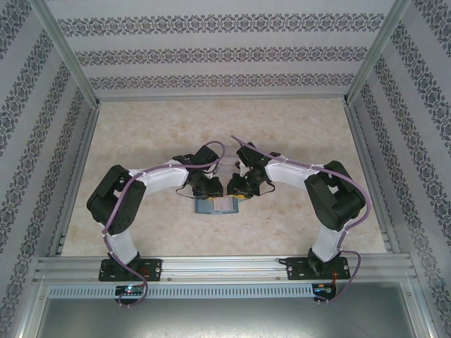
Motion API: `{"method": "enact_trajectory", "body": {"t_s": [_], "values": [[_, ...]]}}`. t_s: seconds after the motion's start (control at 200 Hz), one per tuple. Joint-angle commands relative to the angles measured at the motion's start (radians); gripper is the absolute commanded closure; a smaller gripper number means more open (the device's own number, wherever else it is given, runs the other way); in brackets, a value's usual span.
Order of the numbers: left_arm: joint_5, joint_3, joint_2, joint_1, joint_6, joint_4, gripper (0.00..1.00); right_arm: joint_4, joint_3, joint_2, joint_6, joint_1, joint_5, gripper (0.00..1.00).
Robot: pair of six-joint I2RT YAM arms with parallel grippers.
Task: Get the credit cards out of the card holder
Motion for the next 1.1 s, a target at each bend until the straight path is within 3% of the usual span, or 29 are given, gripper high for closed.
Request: {"method": "enact_trajectory", "body": {"t_s": [0.0, 0.784, 1.094], "values": [[0.008, -0.032, -0.050, 0.029, -0.018, 0.024, 0.78, 0.018, 0.030, -0.008, 0.023, 0.021, -0.026, 0.69], [0.153, -0.171, -0.036, 0.095, -0.108, 0.244, 0.74, 0.017, 0.049, 0.099, 0.013, 0.042, -0.014, 0.70], [0.193, -0.193, -0.032, 0.099, -0.137, 0.312, 0.82, 0.014, 0.042, 0.092, 0.008, 0.037, -0.015, 0.70]]}}
